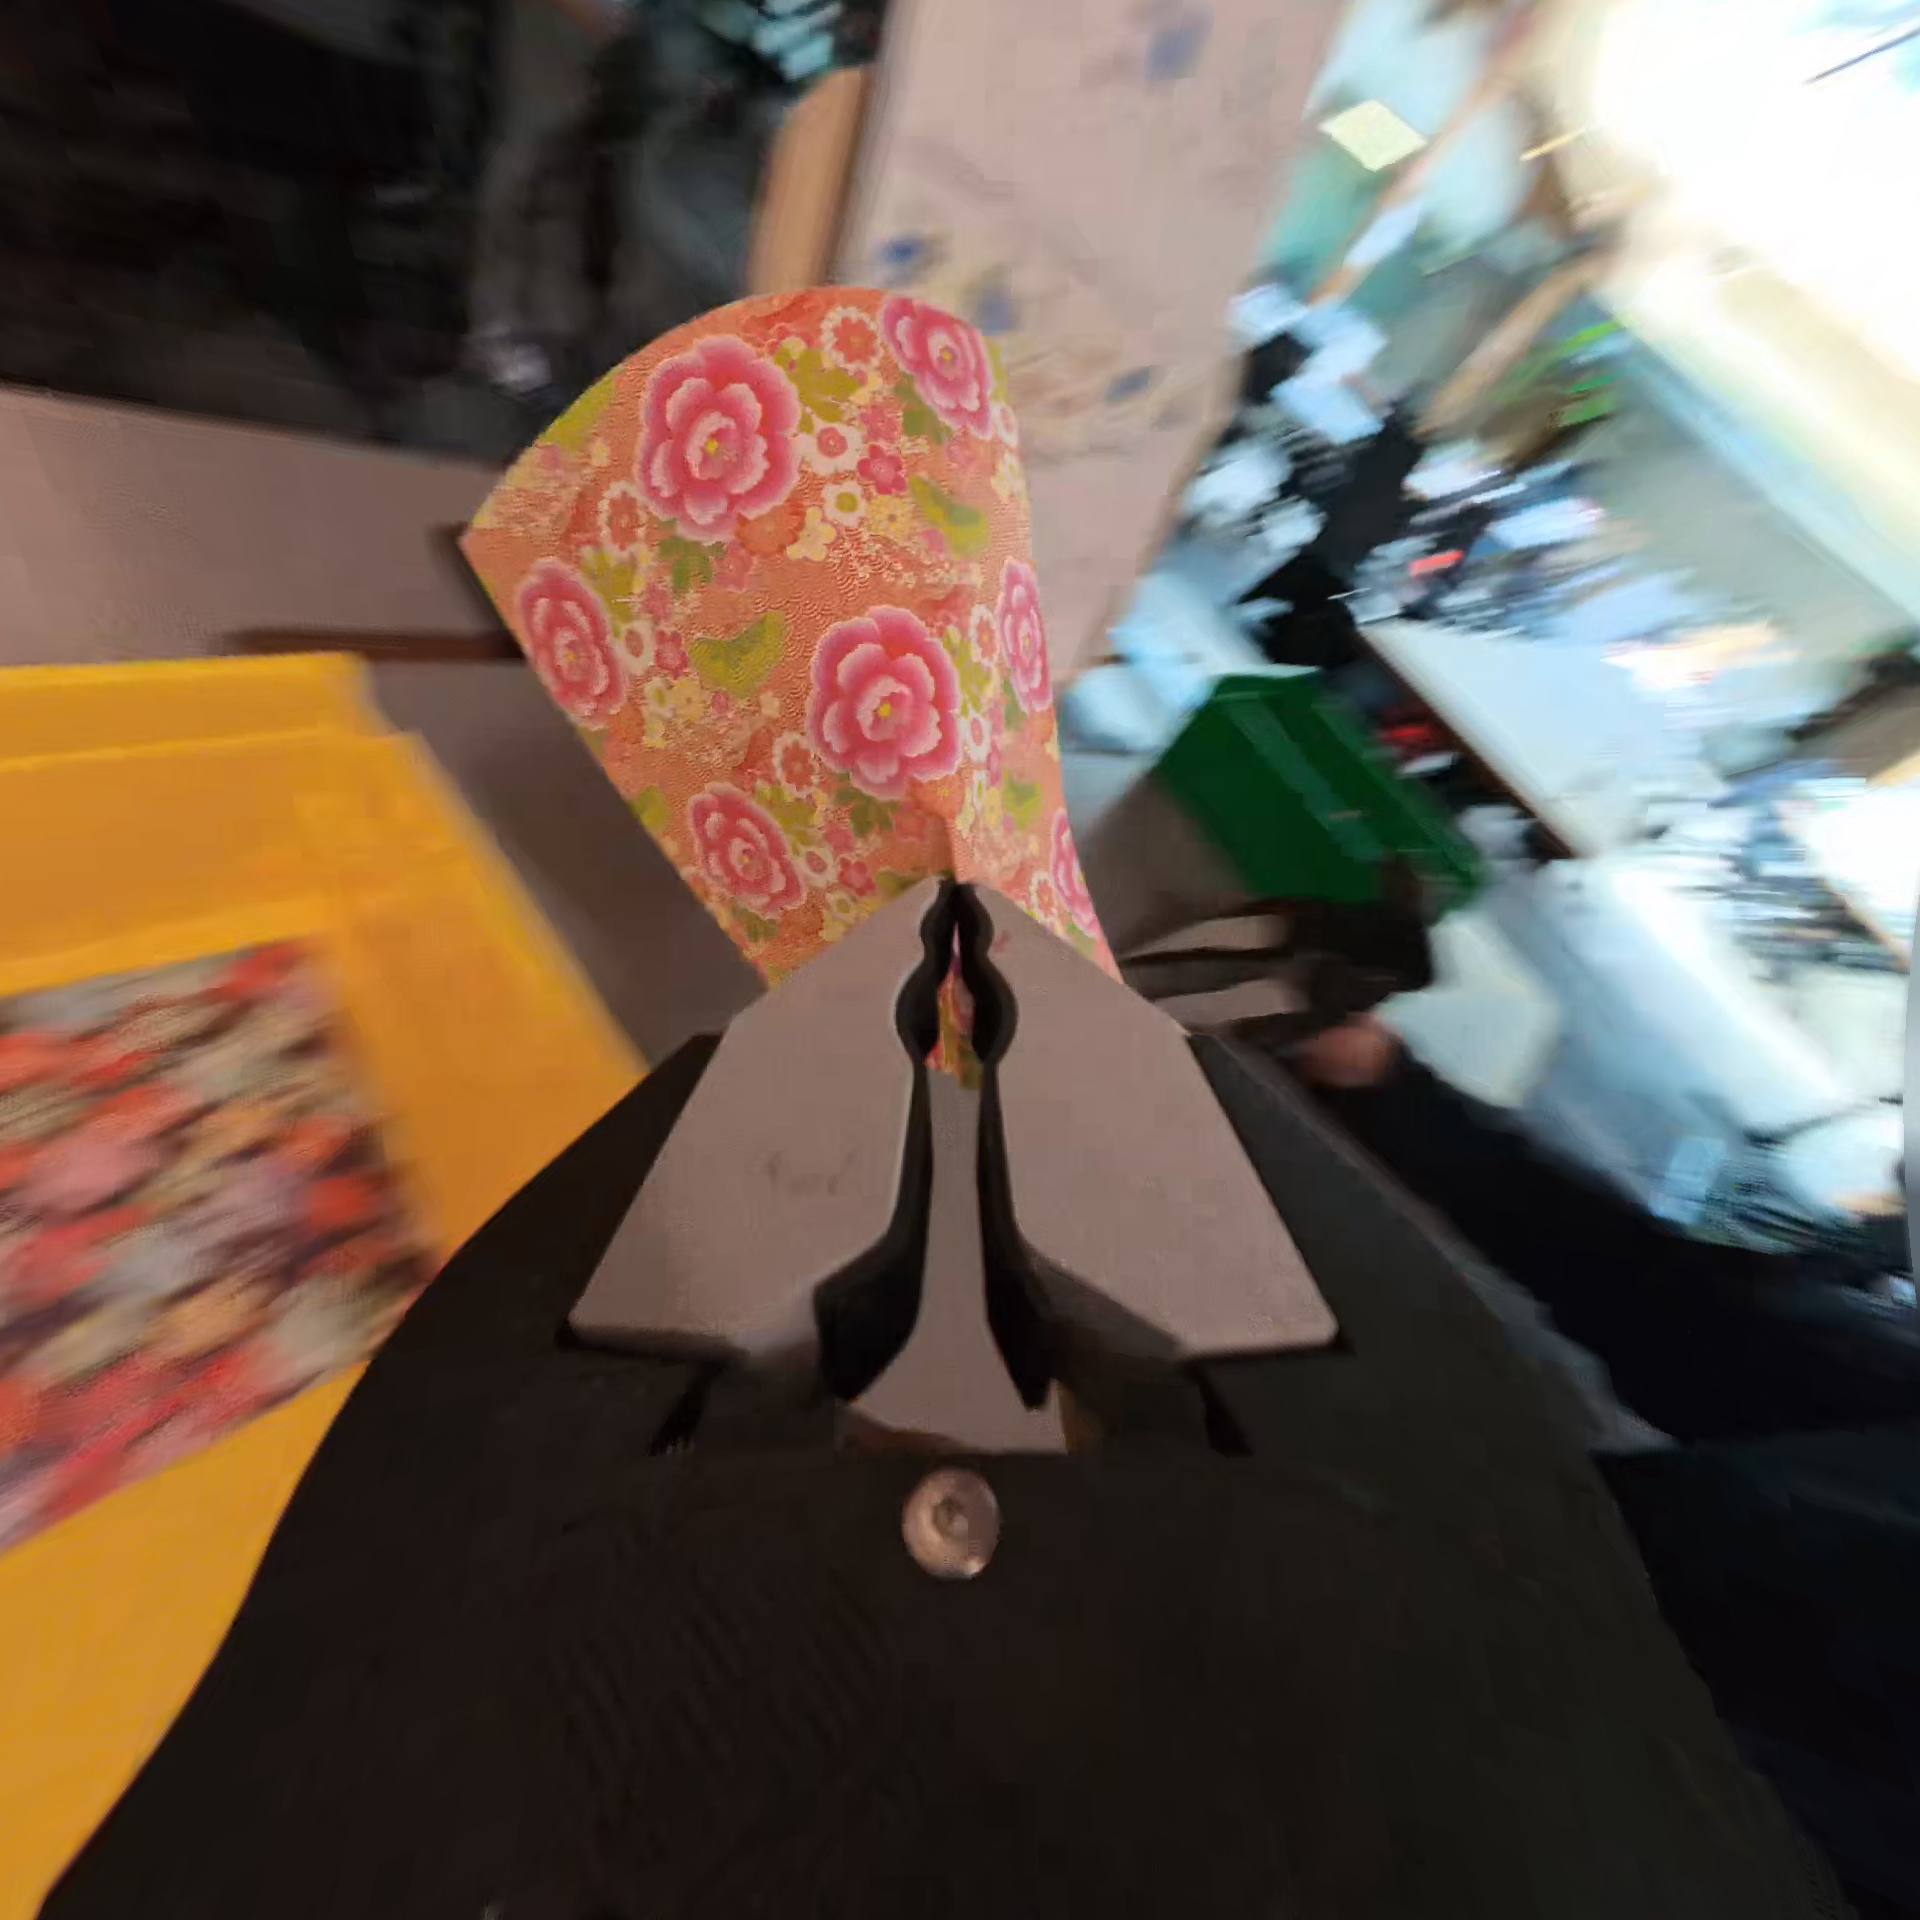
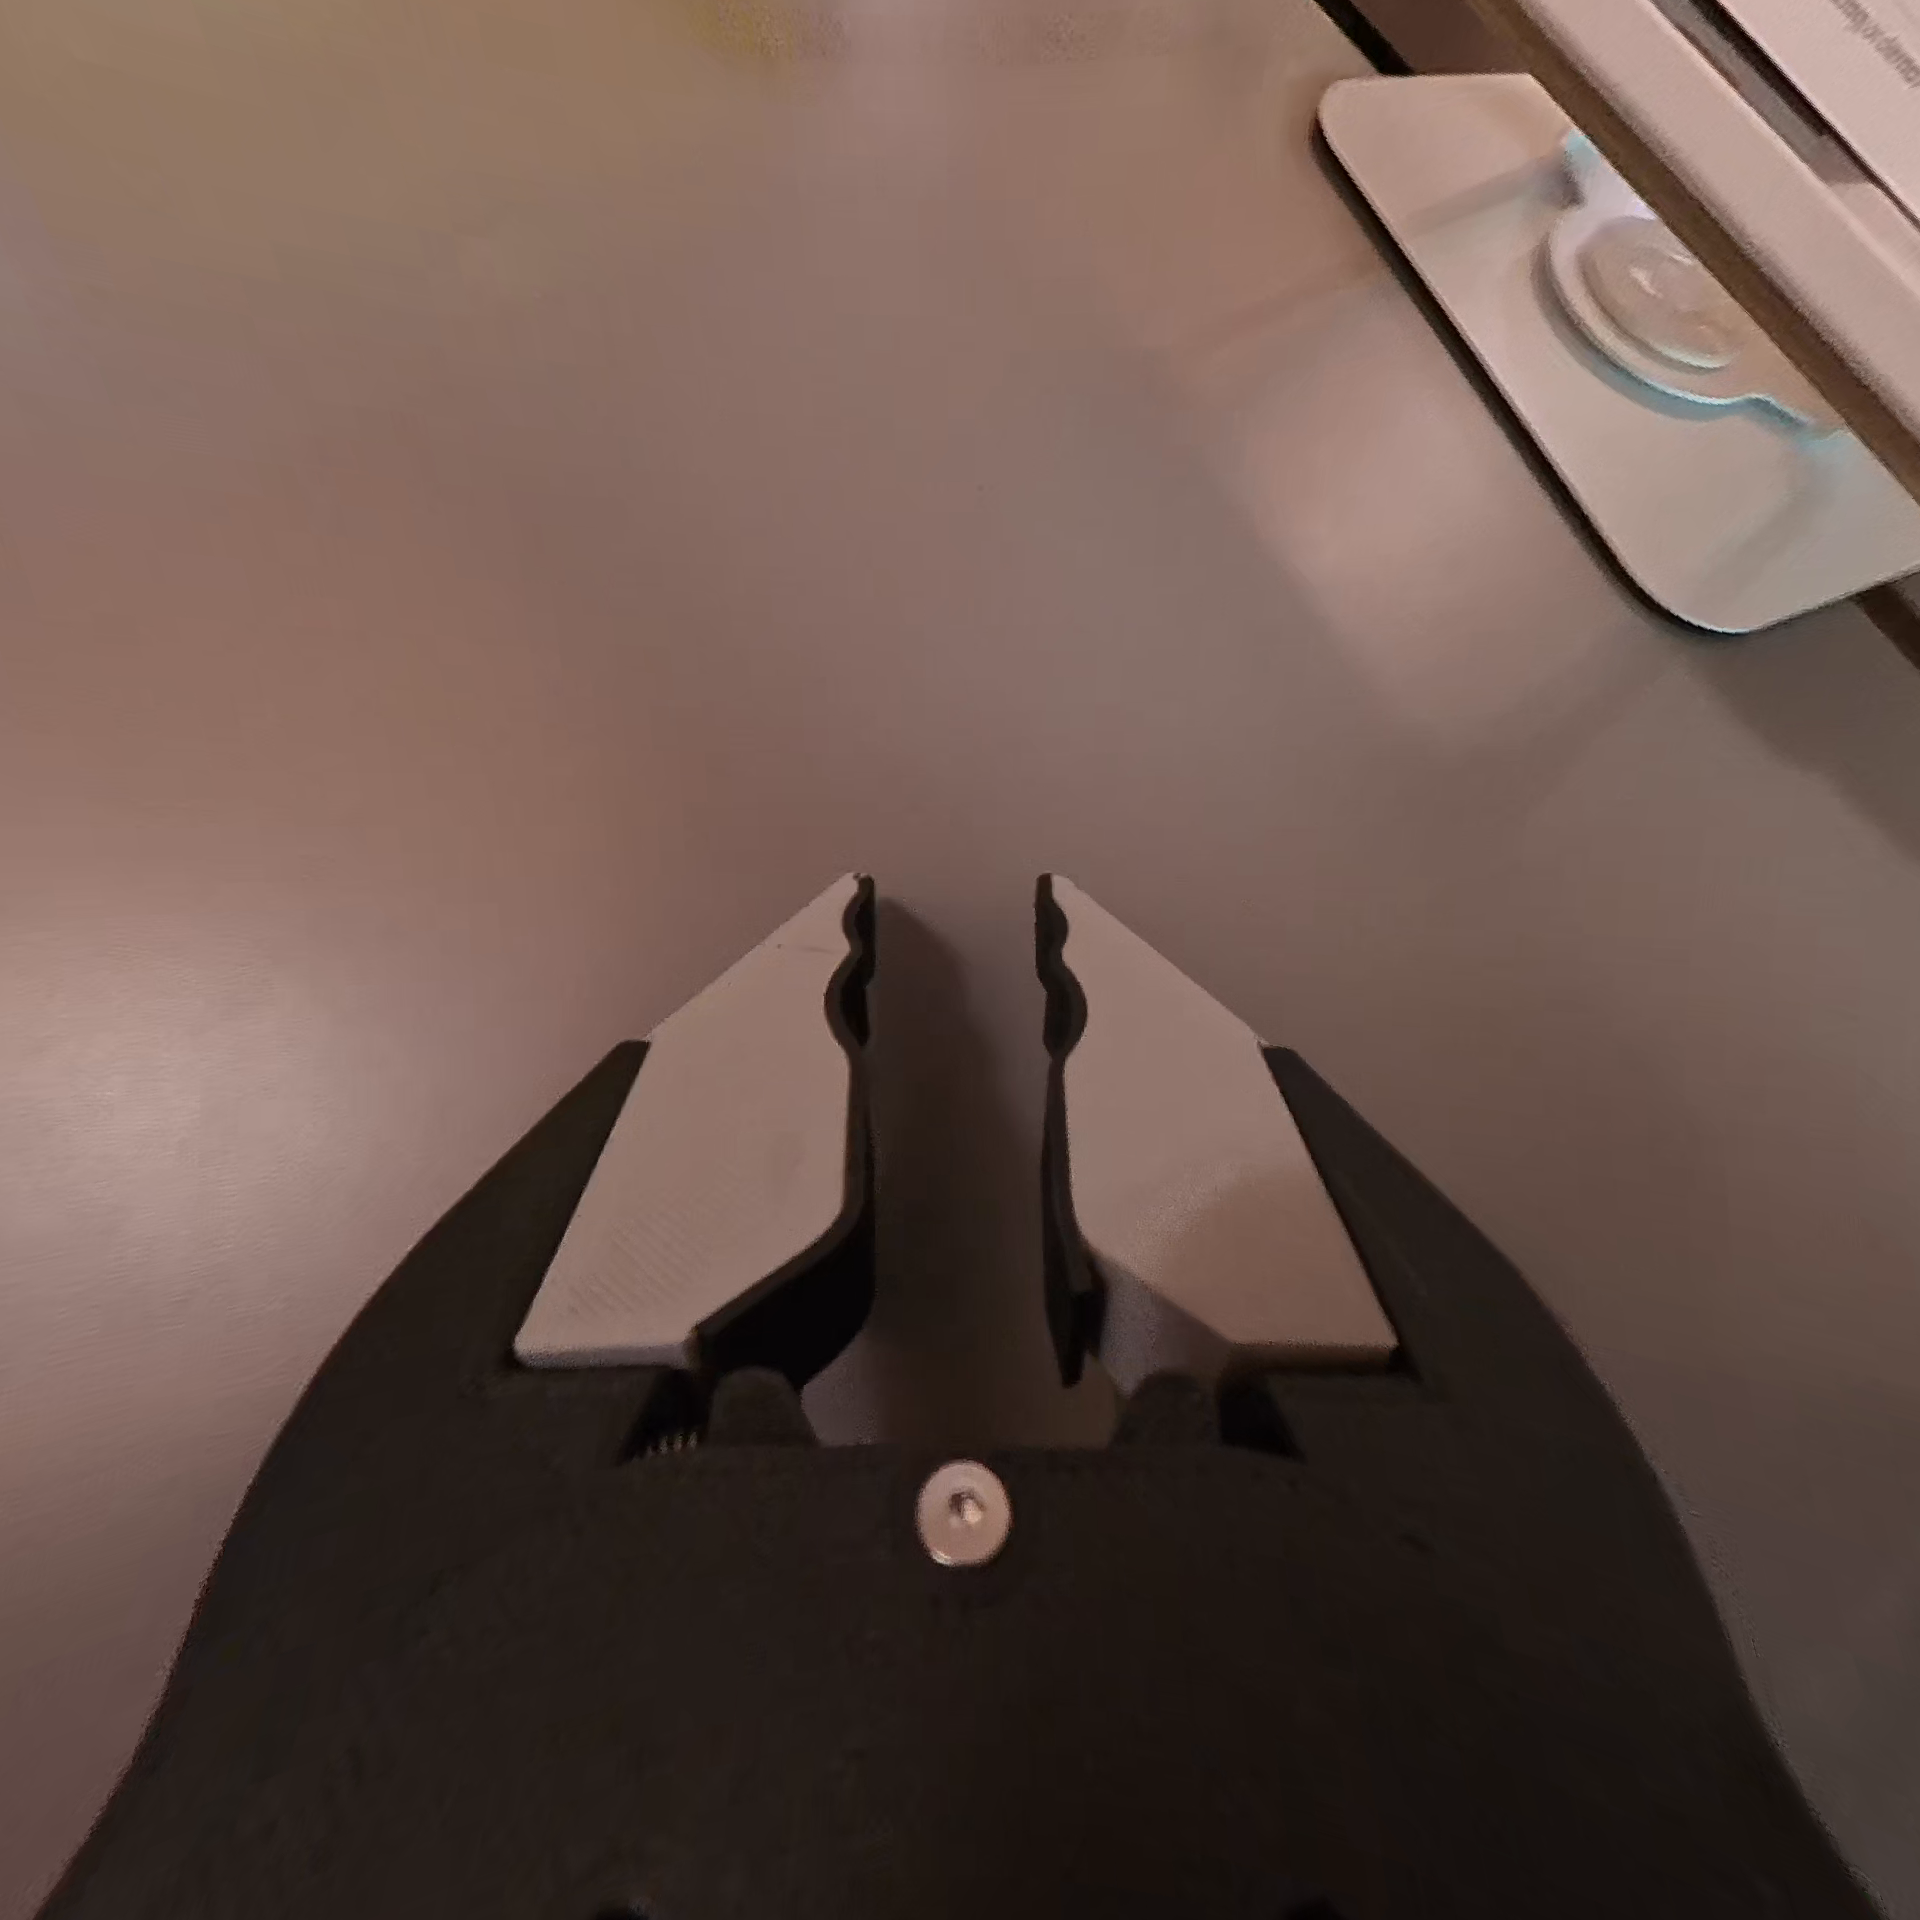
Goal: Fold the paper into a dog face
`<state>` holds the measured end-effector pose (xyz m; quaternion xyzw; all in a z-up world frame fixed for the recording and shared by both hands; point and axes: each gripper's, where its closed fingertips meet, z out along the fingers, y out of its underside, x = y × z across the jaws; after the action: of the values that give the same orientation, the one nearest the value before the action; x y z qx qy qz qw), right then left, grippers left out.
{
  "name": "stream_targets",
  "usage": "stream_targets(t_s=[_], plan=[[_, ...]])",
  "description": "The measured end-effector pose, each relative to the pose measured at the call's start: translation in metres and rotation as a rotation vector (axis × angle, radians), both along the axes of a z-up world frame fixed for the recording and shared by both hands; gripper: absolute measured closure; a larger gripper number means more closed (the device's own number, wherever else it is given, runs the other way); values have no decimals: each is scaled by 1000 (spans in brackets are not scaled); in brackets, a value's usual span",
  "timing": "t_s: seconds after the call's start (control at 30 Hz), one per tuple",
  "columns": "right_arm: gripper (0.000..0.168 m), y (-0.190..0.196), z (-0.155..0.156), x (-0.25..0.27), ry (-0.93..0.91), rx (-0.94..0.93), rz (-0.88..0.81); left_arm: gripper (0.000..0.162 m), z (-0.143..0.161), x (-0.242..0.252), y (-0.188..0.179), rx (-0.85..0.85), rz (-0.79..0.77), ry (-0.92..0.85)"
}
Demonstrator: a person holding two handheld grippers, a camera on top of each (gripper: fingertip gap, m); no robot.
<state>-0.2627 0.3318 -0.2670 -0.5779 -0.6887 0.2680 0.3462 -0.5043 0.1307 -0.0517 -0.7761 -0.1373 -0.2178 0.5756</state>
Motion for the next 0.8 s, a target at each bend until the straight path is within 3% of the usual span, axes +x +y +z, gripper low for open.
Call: stream_targets(t_s=[0.1,0.23,0.4,0.6,0.67,0.77,0.8], plan=[[132,-31,27,-3,123,-278,130,162,38,90,4,302,-304,-155],[114,-65,89,8,328,-709,348,162,40,177,3,526,-586,-311],[108,-65,147,33,548,-973,492,162,2,229,33,541,-715,-393],[102,-63,150,31,541,-1022,481,162,-32,259,69,470,-792,-466],[112,-61,152,32,550,-1081,482,162,-41,264,78,443,-807,-468],[168,-51,152,34,567,-1150,483,162,-55,267,89,411,-810,-487],[168,-47,153,36,574,-1170,483,158,-61,266,93,393,-800,-488]])
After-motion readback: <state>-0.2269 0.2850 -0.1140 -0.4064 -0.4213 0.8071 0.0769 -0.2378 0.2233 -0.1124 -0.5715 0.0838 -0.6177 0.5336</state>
